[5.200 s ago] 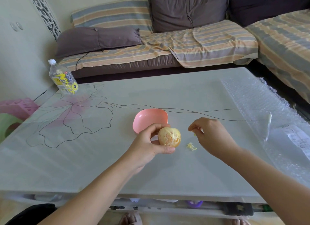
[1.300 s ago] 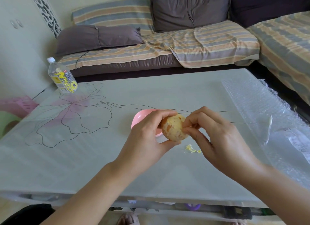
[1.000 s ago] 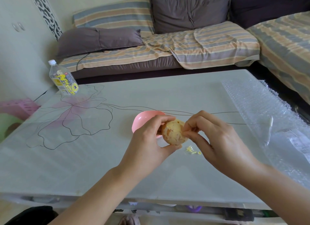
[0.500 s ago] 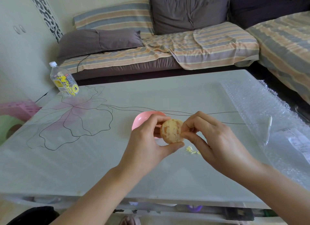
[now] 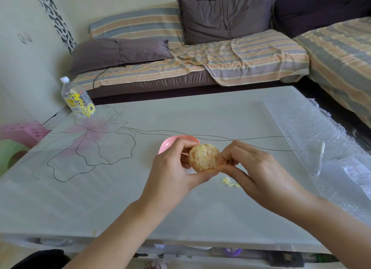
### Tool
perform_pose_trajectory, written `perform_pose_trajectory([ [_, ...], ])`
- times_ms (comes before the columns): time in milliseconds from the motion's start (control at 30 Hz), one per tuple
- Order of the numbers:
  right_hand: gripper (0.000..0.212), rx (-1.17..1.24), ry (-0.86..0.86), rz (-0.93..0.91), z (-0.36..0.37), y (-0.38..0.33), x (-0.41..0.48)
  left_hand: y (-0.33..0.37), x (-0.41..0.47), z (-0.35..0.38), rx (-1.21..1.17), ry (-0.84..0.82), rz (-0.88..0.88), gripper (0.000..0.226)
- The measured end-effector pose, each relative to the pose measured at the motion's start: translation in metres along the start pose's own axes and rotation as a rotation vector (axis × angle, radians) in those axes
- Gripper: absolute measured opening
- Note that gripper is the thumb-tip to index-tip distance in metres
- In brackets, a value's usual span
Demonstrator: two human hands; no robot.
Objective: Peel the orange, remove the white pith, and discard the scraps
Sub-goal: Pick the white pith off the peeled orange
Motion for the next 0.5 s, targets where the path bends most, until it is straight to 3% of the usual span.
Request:
perform_pose_trajectory([
  [167,0.008,0.069,-0.045,0.063,0.001,0.004,0.000,-0.003,0.003,-0.006,-0.003,0.032,-0.044,0.053],
  [300,0.009,0.082,0.006,0.281,0.000,0.023,0.003,-0.013,0.002,-0.008,-0.019,-0.080,-0.103,0.053],
  [500,0.018,0.009,-0.038,0.520,0.012,0.045,0.005,-0.034,-0.003,0.000,-0.324,-0.165,-0.456,0.046],
])
Point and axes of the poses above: each hand's wrist, its own x-axis towards the middle knuckle, its own z-axis out of the palm, y = z × x, the point moved 1 cm from there along x, towards the middle knuckle, and after that the axes turned 10 degrees about -x, right-handed, at the moved point
